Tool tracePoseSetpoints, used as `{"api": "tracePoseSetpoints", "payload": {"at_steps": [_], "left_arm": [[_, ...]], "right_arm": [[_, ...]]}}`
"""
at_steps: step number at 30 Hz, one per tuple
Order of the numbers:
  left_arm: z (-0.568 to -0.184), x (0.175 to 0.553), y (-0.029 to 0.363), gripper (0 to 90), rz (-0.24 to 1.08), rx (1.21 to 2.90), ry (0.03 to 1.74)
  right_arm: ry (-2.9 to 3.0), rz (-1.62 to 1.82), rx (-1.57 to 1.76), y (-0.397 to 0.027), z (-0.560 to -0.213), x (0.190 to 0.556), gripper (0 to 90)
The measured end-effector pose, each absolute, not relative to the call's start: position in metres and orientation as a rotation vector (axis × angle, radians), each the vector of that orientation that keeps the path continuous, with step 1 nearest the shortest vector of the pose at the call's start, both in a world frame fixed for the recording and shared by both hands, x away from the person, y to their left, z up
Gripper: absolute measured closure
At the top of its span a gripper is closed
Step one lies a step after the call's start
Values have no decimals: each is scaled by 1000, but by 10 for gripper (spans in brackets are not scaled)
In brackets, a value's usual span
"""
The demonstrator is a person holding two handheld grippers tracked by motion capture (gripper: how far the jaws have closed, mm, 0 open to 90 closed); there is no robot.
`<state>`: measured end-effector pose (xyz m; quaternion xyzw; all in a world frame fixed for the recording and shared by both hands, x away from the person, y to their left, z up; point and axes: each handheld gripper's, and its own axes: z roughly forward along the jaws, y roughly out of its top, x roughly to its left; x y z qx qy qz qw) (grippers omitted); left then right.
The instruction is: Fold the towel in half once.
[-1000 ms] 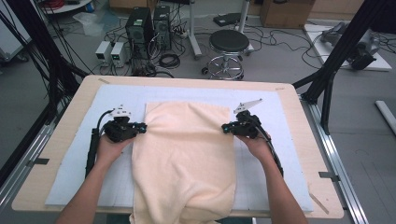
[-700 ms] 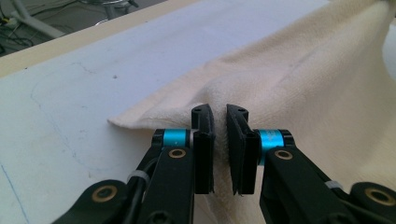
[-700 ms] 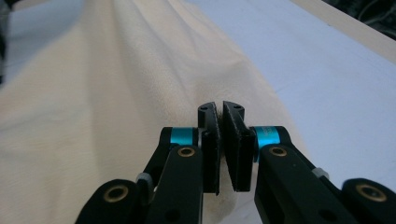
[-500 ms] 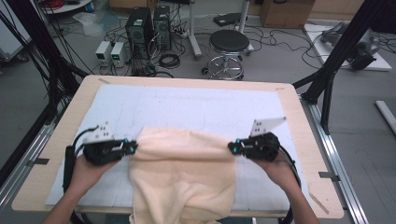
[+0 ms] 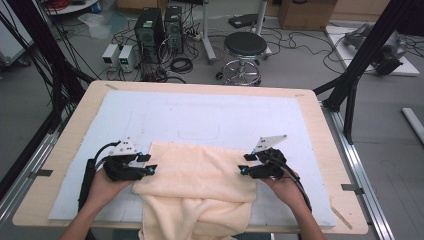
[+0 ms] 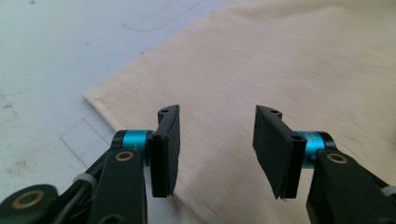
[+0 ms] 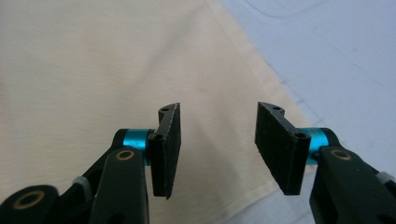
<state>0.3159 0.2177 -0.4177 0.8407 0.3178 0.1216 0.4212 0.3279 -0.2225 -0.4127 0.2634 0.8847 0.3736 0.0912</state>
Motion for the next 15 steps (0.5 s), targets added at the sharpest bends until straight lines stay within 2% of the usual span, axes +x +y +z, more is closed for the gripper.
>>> {"api": "tracePoseSetpoints", "payload": {"at_steps": [5,7,10,12,15], "left_arm": [[-436,336,211,520,327,2180,889],[-438,335,211,600,356,2171,869],[-438,336,210,800,335,2164,859],[-437,335,211,851,315,2145,871],[-425,328,216,862,336,2098,838]], "right_arm": [[2646,1001,866,-220,-431,348,514],[2648,1022,880,-220,-433,351,576],[2665,1054,867,-220,-434,352,780],[2690,1081,868,-221,-434,355,836],[2672,1146,849,-224,-422,351,844]]}}
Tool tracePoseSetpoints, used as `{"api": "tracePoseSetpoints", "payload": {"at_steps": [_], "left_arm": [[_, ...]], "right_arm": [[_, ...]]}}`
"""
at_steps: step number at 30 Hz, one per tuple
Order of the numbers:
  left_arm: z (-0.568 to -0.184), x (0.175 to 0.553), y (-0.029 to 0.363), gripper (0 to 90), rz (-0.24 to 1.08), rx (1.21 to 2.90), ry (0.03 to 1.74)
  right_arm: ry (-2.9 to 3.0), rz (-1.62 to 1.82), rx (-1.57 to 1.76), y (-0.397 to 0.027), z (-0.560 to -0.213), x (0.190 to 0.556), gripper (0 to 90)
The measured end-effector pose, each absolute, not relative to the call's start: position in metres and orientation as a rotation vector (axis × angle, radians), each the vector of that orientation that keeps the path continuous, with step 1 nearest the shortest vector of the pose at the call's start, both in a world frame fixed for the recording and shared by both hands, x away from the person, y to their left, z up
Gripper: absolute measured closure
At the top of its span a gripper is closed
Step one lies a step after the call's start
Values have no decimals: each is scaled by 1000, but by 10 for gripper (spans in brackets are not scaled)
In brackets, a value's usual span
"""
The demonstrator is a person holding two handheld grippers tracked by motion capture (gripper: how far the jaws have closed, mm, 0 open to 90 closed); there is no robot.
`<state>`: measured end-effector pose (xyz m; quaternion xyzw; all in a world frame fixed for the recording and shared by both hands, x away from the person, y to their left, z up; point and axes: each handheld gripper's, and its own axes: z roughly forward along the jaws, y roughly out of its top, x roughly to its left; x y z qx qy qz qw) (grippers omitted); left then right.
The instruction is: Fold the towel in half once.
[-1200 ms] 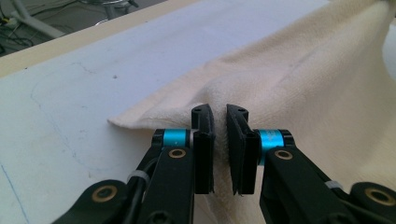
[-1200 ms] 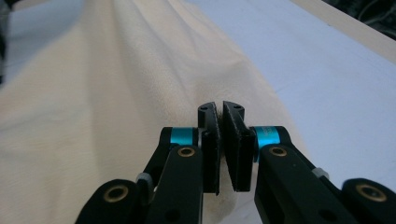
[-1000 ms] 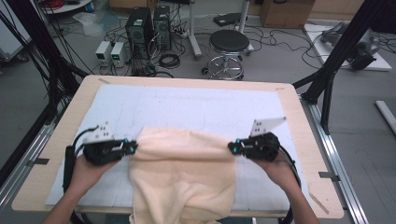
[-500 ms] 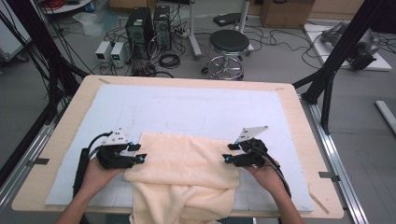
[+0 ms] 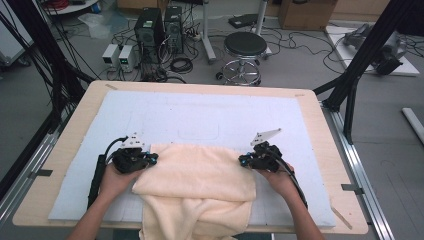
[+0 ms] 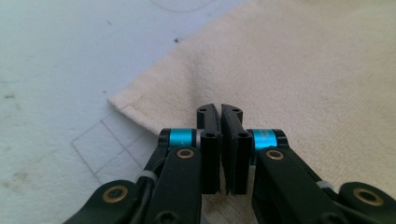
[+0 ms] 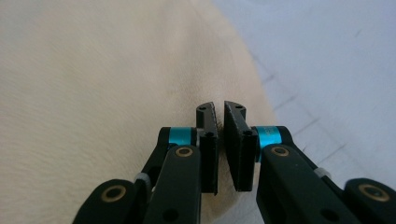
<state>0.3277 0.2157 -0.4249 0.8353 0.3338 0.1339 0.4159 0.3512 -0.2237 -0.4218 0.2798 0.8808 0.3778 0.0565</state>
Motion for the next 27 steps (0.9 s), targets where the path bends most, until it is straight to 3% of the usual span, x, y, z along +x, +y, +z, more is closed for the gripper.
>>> {"api": "tracePoseSetpoints", "payload": {"at_steps": [7,14,16,18,19,27], "left_arm": [[-380,293,225,857,386,1988,732],[-368,214,238,855,364,1958,597],[-370,189,242,839,338,1977,559],[-373,171,244,751,323,1990,545],[-374,168,245,694,320,2002,545],[-391,208,243,589,368,2056,623]], "right_arm": [[2605,1293,659,-225,-363,311,844],[2644,1381,460,-228,-340,238,836],[2693,1427,414,-230,-342,216,795],[2714,1458,395,-233,-343,199,716],[2709,1467,395,-234,-343,195,692],[2661,1322,529,-226,-365,238,599]]}}
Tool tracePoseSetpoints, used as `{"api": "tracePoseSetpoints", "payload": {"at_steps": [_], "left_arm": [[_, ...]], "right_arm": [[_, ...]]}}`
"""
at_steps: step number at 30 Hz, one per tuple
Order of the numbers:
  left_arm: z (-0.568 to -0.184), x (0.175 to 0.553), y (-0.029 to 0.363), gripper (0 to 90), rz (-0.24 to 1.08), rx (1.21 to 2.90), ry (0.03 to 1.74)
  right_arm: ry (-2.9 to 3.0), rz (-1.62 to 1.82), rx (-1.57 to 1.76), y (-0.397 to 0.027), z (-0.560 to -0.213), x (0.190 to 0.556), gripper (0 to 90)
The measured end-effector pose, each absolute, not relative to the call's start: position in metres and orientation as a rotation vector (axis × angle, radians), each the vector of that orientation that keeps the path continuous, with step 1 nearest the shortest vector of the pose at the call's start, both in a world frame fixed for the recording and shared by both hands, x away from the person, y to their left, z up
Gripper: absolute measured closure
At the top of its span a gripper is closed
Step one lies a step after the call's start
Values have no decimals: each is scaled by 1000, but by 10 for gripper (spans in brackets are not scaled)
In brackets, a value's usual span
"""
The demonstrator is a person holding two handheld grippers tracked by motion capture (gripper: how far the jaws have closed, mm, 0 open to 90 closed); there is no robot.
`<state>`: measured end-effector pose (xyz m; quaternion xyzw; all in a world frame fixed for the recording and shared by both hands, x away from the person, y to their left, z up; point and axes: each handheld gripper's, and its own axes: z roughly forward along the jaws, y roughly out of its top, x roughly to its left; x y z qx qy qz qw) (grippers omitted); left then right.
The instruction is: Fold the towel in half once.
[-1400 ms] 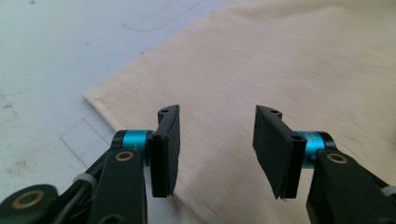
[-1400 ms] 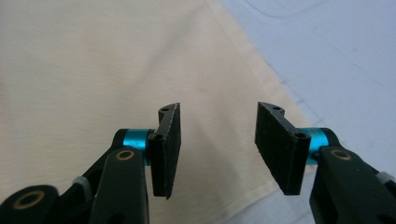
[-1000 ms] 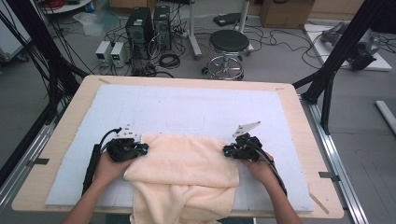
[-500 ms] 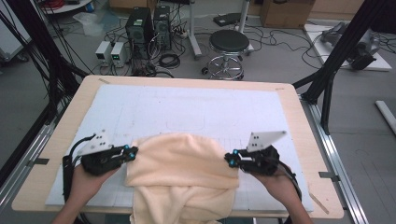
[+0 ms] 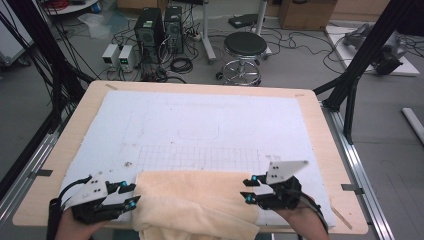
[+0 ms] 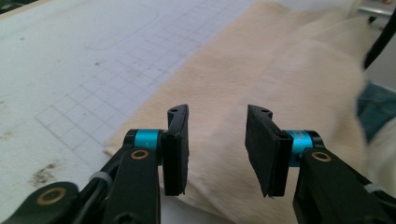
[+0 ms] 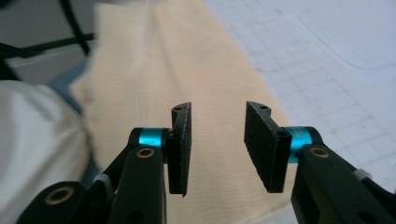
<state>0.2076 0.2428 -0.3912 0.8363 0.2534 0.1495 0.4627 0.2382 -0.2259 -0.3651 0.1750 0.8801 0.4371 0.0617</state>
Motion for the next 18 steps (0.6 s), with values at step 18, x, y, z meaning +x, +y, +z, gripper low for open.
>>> {"api": "tracePoseSetpoints", "payload": {"at_steps": [18], "left_arm": [[-440,287,239,509,240,2171,799]], "right_arm": [[2752,1082,677,-214,-435,318,460]]}}
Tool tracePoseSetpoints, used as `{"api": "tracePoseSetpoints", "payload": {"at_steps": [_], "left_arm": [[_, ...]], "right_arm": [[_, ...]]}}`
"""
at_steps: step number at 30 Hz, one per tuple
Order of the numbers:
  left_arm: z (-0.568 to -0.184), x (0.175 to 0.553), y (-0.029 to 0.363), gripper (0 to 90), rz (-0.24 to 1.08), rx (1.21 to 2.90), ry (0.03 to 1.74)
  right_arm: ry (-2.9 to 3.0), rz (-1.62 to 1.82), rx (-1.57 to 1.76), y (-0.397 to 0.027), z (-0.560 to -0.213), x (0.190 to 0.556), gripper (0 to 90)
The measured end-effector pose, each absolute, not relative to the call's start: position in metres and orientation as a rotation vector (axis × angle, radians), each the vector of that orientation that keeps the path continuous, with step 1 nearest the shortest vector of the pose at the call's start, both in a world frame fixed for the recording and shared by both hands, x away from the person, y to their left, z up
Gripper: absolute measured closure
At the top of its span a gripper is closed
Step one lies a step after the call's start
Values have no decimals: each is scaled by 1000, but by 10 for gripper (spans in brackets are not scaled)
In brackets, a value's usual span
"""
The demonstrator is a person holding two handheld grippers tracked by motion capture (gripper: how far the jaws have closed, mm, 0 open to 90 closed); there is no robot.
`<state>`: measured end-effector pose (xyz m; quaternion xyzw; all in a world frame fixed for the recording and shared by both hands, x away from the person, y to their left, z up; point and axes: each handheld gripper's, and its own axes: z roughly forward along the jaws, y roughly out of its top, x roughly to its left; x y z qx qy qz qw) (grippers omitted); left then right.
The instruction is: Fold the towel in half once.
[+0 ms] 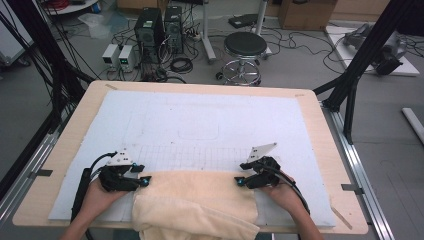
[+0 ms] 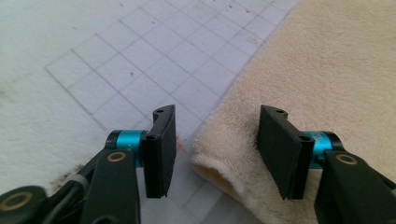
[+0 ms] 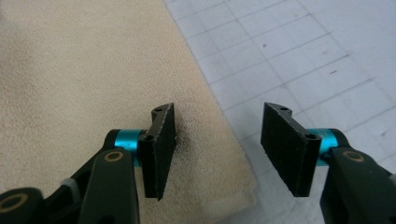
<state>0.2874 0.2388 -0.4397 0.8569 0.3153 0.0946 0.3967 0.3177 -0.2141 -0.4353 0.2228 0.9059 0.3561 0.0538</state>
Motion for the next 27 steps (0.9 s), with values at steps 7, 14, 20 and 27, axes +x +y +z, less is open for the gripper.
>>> {"api": "tracePoseSetpoints", "payload": {"at_steps": [7,14,20,27], "left_arm": [[-436,289,235,826,189,2175,784],[-413,332,228,855,345,2084,900],[-379,400,216,854,494,2037,977],[-339,453,209,852,566,1961,1009]], "right_arm": [[2831,1172,666,-216,-435,319,831],[2721,1095,673,-210,-408,345,859],[2608,1078,784,-213,-383,411,859],[2485,1058,848,-214,-342,468,856]]}}
